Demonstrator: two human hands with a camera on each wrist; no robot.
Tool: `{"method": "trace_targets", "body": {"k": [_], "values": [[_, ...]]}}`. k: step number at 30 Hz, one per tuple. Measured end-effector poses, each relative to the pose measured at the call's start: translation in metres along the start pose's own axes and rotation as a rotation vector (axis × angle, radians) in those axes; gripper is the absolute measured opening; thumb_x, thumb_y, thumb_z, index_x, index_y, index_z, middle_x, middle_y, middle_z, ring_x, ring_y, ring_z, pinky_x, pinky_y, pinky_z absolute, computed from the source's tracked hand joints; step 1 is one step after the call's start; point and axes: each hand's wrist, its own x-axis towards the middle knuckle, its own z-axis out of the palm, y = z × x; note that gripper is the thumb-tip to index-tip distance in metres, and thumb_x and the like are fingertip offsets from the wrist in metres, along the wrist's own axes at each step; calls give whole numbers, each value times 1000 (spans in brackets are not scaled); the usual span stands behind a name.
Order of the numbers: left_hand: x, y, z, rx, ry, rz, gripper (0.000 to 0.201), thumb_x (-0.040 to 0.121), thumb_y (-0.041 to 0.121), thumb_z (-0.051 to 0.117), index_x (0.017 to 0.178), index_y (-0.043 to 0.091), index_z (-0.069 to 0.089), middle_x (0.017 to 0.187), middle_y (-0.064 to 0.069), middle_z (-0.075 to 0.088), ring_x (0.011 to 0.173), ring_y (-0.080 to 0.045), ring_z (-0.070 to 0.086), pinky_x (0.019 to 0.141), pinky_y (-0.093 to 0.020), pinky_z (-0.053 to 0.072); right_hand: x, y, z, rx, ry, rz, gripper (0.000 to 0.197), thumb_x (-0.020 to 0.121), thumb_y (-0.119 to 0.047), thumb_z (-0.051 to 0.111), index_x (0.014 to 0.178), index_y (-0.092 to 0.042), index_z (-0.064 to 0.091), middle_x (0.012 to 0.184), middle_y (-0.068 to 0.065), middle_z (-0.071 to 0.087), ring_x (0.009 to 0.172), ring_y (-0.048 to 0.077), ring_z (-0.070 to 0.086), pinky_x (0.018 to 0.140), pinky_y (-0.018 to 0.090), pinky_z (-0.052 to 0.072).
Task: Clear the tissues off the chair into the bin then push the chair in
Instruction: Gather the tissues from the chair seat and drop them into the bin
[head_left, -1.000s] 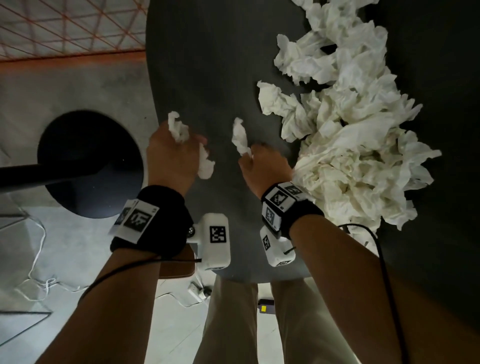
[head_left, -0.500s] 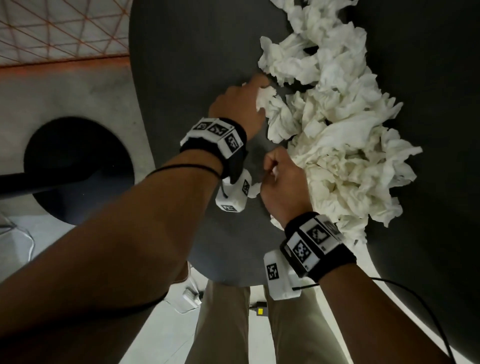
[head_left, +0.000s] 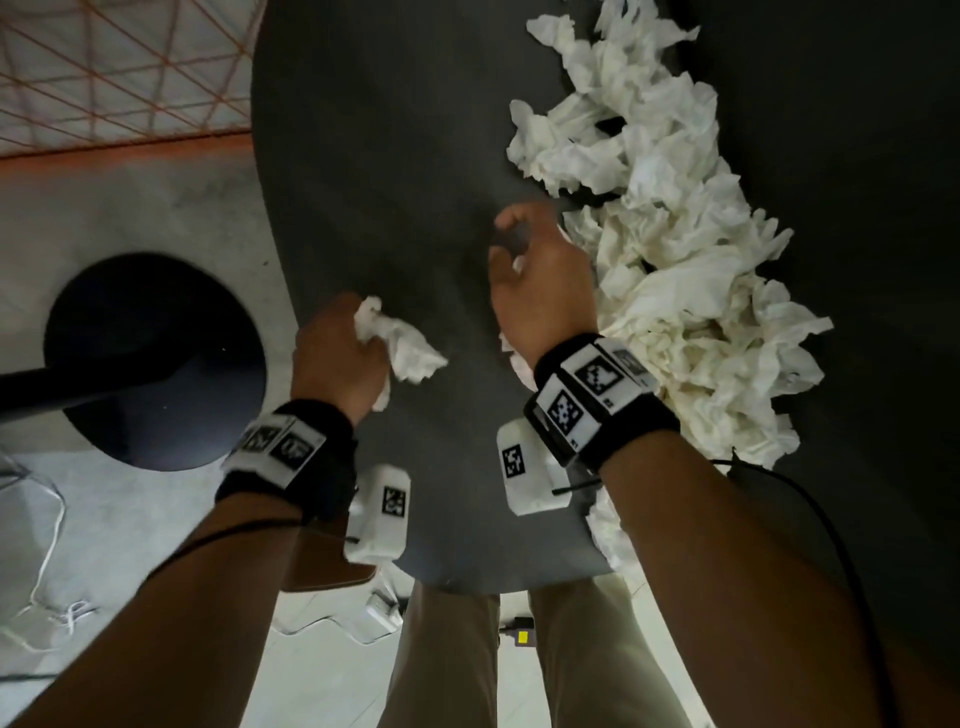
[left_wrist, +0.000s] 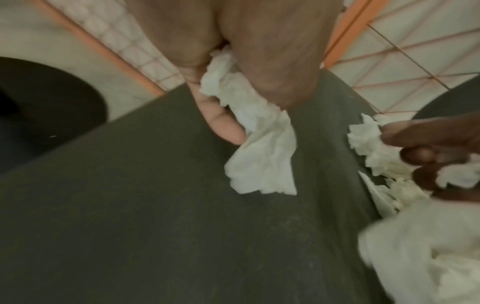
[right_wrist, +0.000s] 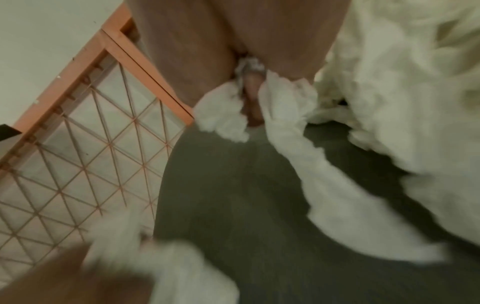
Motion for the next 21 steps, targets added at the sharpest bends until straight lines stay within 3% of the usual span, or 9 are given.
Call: {"method": "trace_targets", "body": {"k": [3, 7, 10, 13, 15, 17, 20, 21], "values": [[-17, -18, 1, -11, -7, -71, 36, 87, 4, 54, 122, 13, 58, 117, -13, 65, 113, -31, 58, 85, -21, 36, 20, -9, -9, -101, 76, -15, 40, 90, -17, 56, 127, -23, 45, 99, 3, 67, 89, 23, 64, 78, 41, 52], [-31, -26, 6, -53, -72, -60, 18, 82, 9, 52, 91, 22, 60, 86, 2, 63, 86, -21, 59, 67, -18, 37, 48, -7, -24, -320, 49, 101, 51, 90, -27, 55, 138, -29, 38, 108, 10, 67, 99, 31, 63, 82, 39, 49], [-40, -22, 9, -118, -77, -57, 20, 76, 24, 45, 86, 21, 63, 76, 9, 61, 76, -14, 57, 65, -21, 39, 62, -3, -35, -426, -11, 186, 31, 90, -28, 52, 118, -22, 61, 114, 9, 65, 106, 33, 61, 83, 35, 45], [-45, -10, 9, -184, -23, -88, 16, 88, 22, 50, 80, 16, 62, 70, 8, 58, 67, -9, 55, 58, -14, 39, 62, -5, -47, -383, 22, 203, 24, 87, -33, 53, 102, -19, 66, 109, 9, 66, 105, 32, 60, 83, 34, 44], [-48, -4, 8, -251, -32, -117, 19, 88, 31, 54, 83, 15, 64, 73, 4, 64, 68, -9, 61, 61, -14, 46, 54, -8, -57, -314, 60, 156, 25, 86, -39, 52, 75, -18, 57, 83, 3, 61, 92, 29, 59, 74, 33, 40], [-50, 1, 6, -264, -56, -149, 31, 85, 44, 57, 93, 16, 67, 83, 0, 68, 81, -17, 65, 74, -30, 52, 37, -14, -69, -239, 93, 105, 36, 86, -37, 52, 59, -17, 41, 61, -3, 48, 73, 23, 53, 68, 31, 36], [-51, 5, 3, -278, -17, -142, 20, 86, 33, 63, 74, 17, 63, 70, 4, 63, 78, -24, 66, 72, -33, 50, 6, -13, -89, -79, 120, 87, 34, 83, -28, 57, 61, -6, 44, 58, 6, 46, 57, 20, 45, 61, 34, 43], [-51, 8, 1, -279, -12, -132, 14, 87, 28, 63, 78, 17, 63, 72, 3, 62, 79, -24, 65, 72, -32, 49, -5, -11, -95, 1, 130, 103, 30, 80, -27, 58, 66, -3, 48, 61, 9, 49, 57, 23, 48, 61, 37, 49]]}}
